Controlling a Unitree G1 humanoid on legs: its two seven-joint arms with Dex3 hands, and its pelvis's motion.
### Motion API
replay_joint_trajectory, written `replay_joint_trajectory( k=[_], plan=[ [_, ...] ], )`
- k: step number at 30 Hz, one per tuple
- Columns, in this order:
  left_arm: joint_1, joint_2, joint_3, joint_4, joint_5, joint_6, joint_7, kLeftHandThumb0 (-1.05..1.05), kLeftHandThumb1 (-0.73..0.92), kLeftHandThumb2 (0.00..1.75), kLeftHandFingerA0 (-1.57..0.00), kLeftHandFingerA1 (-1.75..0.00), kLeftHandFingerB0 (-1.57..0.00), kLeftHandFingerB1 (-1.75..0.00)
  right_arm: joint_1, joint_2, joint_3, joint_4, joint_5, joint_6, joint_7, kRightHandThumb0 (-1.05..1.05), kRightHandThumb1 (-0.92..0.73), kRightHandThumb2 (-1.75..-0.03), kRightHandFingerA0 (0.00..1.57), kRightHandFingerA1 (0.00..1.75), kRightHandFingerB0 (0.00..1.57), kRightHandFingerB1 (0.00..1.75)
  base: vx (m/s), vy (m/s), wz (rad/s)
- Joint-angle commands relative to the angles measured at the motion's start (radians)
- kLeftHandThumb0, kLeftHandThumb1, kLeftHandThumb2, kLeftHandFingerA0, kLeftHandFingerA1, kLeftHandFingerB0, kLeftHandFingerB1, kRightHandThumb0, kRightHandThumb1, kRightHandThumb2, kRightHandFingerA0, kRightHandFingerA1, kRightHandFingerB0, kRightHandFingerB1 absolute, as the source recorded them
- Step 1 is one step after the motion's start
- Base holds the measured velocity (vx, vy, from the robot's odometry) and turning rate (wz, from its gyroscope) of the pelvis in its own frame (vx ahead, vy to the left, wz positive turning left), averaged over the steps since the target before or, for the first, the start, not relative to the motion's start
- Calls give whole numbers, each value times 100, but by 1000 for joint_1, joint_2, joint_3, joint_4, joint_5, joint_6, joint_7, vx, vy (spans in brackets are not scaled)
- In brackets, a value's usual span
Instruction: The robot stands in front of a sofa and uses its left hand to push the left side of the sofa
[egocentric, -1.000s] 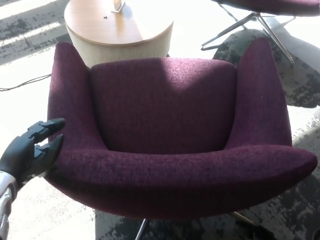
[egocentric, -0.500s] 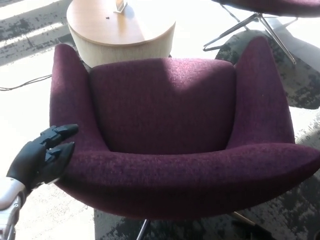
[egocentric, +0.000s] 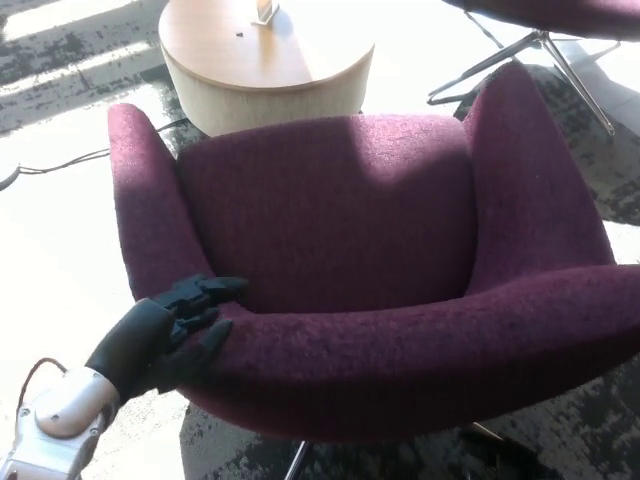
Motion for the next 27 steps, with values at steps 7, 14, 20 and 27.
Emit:
replay_joint_trajectory(
  k=[7,14,20,27],
  plan=[
    [57,-48,-145,-154,11,187,-123,-76,92,68,-24,-38,-25,-32,-13,-19,-1,11,6,-5,-1,-71,-80,-65,61,39,54,37,0,0,0],
    [77,-51,-188,-200,35,184,-124,-76,92,70,-25,-38,-25,-33,-14,-19,-2,17,8,-13,-1,-77,-68,-78,60,47,51,43,0,0,0],
    [66,-66,-236,-276,25,261,-138,-76,92,70,-24,-36,-25,-32,-11,-24,11,7,-9,-9,-19,-79,-69,-79,60,46,50,42,0,0,0],
    [28,-119,-303,-268,61,245,-124,-80,90,67,-30,-38,-29,-33,-16,-33,34,11,-30,-18,-33,-73,-84,-66,59,42,40,33,0,0,0]
  ],
)
